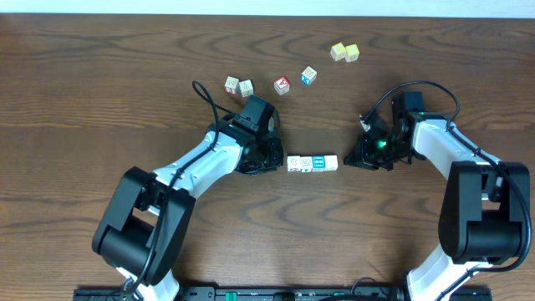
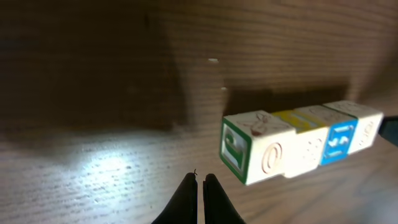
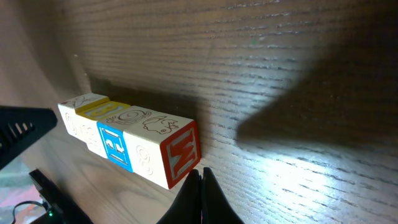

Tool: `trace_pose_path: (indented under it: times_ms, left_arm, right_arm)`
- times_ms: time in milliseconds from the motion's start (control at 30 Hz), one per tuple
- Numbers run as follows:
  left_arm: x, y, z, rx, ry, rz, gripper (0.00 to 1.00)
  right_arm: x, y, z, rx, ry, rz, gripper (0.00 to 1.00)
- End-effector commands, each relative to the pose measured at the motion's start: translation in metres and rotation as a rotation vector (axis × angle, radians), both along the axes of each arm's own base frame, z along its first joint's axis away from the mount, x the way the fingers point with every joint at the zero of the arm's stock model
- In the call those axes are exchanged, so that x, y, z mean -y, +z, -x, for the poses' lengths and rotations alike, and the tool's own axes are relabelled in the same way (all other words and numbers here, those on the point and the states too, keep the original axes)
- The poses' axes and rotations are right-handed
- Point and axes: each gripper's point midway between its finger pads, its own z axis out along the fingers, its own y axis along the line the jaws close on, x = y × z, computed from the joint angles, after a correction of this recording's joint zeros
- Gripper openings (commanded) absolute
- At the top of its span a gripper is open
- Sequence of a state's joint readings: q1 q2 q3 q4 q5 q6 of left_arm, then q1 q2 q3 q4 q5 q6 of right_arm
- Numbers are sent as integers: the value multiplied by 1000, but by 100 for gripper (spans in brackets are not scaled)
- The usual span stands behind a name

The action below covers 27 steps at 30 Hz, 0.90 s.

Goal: Lift 4 blocks

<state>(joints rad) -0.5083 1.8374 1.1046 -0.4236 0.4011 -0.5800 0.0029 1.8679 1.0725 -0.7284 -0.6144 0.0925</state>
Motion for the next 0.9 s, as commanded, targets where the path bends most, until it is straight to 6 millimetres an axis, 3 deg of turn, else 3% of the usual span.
trace_pose_path:
  times_ms: [0,400,867]
  left_arm:
    - [-7,-4,-8,30,28,-44,7]
    - [5,-20,-5,13,19,-41,7]
    - [13,-17,-5,11,5,0,7]
  right_arm:
    - [-3,4,-2,13,18,-22,1]
    - [-3,4,-1,9,18,-22,1]
    - [-3,4,-3,17,19,-22,1]
